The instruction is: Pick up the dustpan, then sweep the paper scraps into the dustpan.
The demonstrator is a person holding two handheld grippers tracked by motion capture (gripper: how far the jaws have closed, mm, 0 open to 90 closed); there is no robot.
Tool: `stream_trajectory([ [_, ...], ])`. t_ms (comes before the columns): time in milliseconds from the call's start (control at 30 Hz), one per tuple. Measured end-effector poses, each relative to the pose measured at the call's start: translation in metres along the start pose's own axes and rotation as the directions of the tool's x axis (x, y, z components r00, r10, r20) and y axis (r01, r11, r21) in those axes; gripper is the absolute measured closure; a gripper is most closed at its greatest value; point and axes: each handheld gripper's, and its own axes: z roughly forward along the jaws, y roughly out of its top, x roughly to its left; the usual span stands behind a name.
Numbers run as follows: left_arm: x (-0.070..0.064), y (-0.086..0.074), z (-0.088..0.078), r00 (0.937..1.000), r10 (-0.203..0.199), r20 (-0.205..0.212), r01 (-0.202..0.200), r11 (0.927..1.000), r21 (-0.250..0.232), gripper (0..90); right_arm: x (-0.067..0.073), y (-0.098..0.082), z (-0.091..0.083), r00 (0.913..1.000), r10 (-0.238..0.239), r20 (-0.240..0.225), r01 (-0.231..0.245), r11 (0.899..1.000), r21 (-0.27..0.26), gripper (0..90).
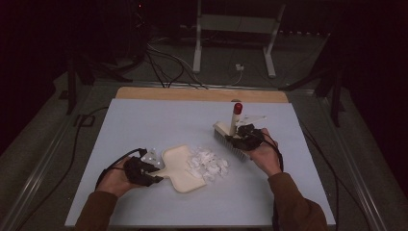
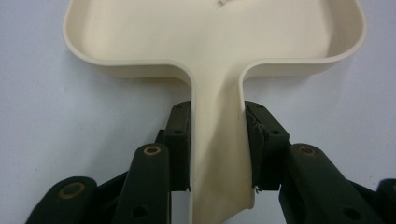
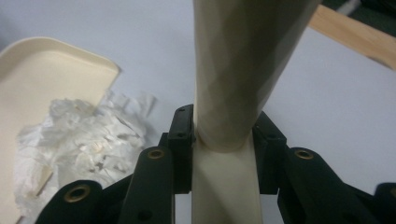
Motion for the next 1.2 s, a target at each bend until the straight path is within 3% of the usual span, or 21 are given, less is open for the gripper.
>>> stream_trajectory([
  [200, -0.001, 0.0, 0.0, 1.0, -0.002, -0.001, 0.002, 1.0, 0.0, 66.1, -0.003, -0.003, -0.005, 0.9981, 0.05, 0.037, -0.05, 0.999, 0.006, 67.3],
  [467, -0.001, 0.001, 0.0, 1.0, -0.007, -0.002, 0.007, 1.0, 0.0, 66.1, -0.009, -0.008, -0.014, 0.9885, 0.128, 0.08, -0.128, 0.992, -0.005, 67.3],
  [667, -0.001, 0.001, 0.0, 1.0, -0.008, 0.001, 0.008, 1.0, 0.0, 66.2, -0.007, -0.011, -0.022, 0.9861, 0.147, 0.078, -0.146, 0.989, -0.018, 67.3],
  [800, -0.001, 0.001, -0.001, 1.0, -0.001, 0.0, 0.001, 1.0, 0.007, 66.1, -0.008, -0.014, -0.023, 0.9831, 0.152, 0.102, -0.151, 0.988, -0.018, 67.2],
  [967, 0.0, 0.001, -0.001, 1.0, -0.003, 0.002, 0.003, 1.0, 0.007, 66.1, -0.008, -0.018, -0.024, 0.9742, 0.198, 0.108, -0.198, 0.98, -0.01, 67.2],
  [1067, 0.0, 0.002, -0.002, 1.0, -0.005, 0.002, 0.005, 1.0, 0.003, 66.1, -0.006, -0.02, -0.025, 0.9683, 0.204, 0.144, -0.205, 0.979, -0.007, 67.2],
  [1200, -0.001, 0.002, -0.002, 1.0, 0.0, -0.001, 0.0, 1.0, 0.006, 66.1, -0.006, -0.021, -0.026, 0.9531, 0.245, 0.178, -0.249, 0.968, 0.0, 67.2],
])
